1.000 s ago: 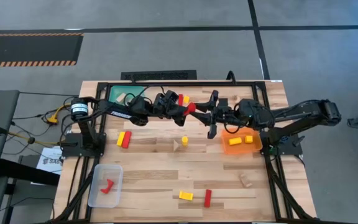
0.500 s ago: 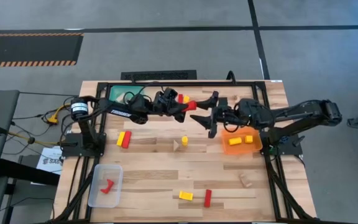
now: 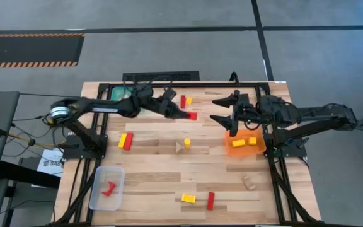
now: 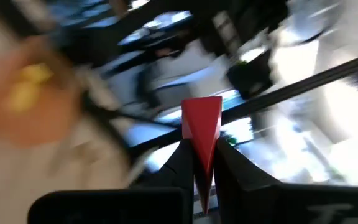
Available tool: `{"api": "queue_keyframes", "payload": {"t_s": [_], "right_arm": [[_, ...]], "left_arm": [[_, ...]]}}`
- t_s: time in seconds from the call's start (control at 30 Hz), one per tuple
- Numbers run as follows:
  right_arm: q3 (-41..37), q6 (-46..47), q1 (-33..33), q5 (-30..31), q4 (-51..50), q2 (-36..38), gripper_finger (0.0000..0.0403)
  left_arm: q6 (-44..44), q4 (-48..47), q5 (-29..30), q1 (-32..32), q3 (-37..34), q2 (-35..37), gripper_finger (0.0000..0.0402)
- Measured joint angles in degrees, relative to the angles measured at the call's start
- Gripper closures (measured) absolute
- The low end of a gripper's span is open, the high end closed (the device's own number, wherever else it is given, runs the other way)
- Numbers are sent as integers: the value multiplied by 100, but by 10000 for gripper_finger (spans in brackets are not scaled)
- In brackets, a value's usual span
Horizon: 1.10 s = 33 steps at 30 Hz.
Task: Sort & place blocks by color
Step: Put the red block into the transparent bin
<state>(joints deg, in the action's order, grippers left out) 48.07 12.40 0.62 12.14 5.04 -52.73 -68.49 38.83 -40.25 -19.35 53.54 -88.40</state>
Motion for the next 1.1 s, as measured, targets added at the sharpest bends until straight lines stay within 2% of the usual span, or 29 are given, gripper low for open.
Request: {"api": "queue_keyframes", "payload": {"t_s": [0.1,0.23,0.37,0.47,0.57,0.73,0.87,1.0,1.1], "right_arm": [[0,127,0,84,-272,-18,63],[-1,135,-2,125,-340,-274,69],[-2,130,-2,125,-219,-679,69],[-2,132,-2,89,-79,-1041,69],[-2,168,-3,-201,259,-1399,70],[-2,263,-9,-657,963,-1876,71],[30,278,-82,-777,1114,-2049,72],[133,276,-175,-785,1128,-2083,72],[177,274,-249,-786,1142,-2079,72]], "left_arm": [[1280,-2290,286,67,0,695,396],[2578,-5345,1144,326,0,1553,396],[3363,-7762,2102,914,0,2109,394],[3438,-8917,2765,1632,-25,2357,392],[2772,-9408,2930,2382,-250,2503,394],[1881,-9516,2275,3867,-527,2522,394],[1589,-9217,2089,4928,-531,2524,394],[1121,-9314,2017,5694,-585,2524,395],[583,-9401,1955,6010,-851,2518,394]]}}
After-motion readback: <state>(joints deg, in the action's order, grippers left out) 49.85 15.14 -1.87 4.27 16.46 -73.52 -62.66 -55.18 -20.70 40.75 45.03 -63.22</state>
